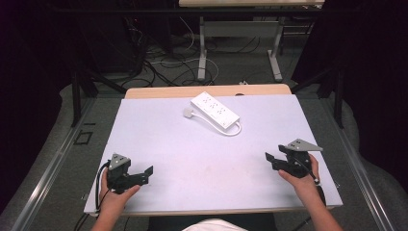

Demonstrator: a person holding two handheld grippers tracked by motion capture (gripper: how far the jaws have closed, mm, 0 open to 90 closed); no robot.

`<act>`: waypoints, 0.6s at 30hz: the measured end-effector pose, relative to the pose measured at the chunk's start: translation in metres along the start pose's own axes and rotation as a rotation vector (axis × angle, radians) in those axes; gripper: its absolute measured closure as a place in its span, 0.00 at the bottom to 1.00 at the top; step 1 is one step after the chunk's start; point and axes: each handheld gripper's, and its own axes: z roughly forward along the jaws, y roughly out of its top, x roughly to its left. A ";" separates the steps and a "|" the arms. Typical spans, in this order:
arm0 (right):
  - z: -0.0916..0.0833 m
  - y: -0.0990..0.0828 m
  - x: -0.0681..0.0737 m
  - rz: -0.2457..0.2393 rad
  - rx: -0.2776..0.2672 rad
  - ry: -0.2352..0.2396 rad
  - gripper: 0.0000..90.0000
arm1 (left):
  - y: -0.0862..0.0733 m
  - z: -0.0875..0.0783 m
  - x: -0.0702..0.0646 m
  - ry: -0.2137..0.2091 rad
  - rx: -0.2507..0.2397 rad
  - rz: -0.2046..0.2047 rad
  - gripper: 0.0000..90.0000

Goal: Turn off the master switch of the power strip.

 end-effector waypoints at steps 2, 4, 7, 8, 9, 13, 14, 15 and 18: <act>0.003 0.005 0.001 -0.015 0.004 0.011 0.41 | 0.000 -0.001 0.001 0.004 0.008 0.002 0.08; 0.005 0.011 0.003 -0.026 0.009 0.015 0.41 | -0.001 -0.002 0.002 0.007 0.008 -0.003 0.08; 0.009 0.023 0.006 -0.044 0.008 0.021 0.41 | -0.002 -0.002 0.002 0.012 0.006 -0.006 0.08; 0.010 0.025 0.006 -0.049 0.015 0.023 0.41 | -0.002 -0.002 0.002 0.012 0.007 -0.005 0.08; 0.010 0.025 0.006 -0.049 0.015 0.023 0.41 | -0.002 -0.003 0.002 0.015 0.006 -0.006 0.08; 0.013 0.035 0.007 -0.058 0.029 0.017 0.42 | -0.002 -0.003 0.003 0.019 0.009 -0.010 0.09; 0.014 0.037 0.006 -0.064 0.030 0.021 0.42 | -0.003 -0.003 0.003 0.021 0.010 -0.010 0.09; 0.015 0.042 0.006 -0.060 0.033 0.032 0.42 | -0.003 -0.003 0.003 0.021 0.010 -0.012 0.09; 0.016 0.050 0.006 -0.075 0.033 0.026 0.42 | -0.003 -0.003 0.004 0.023 0.011 -0.013 0.09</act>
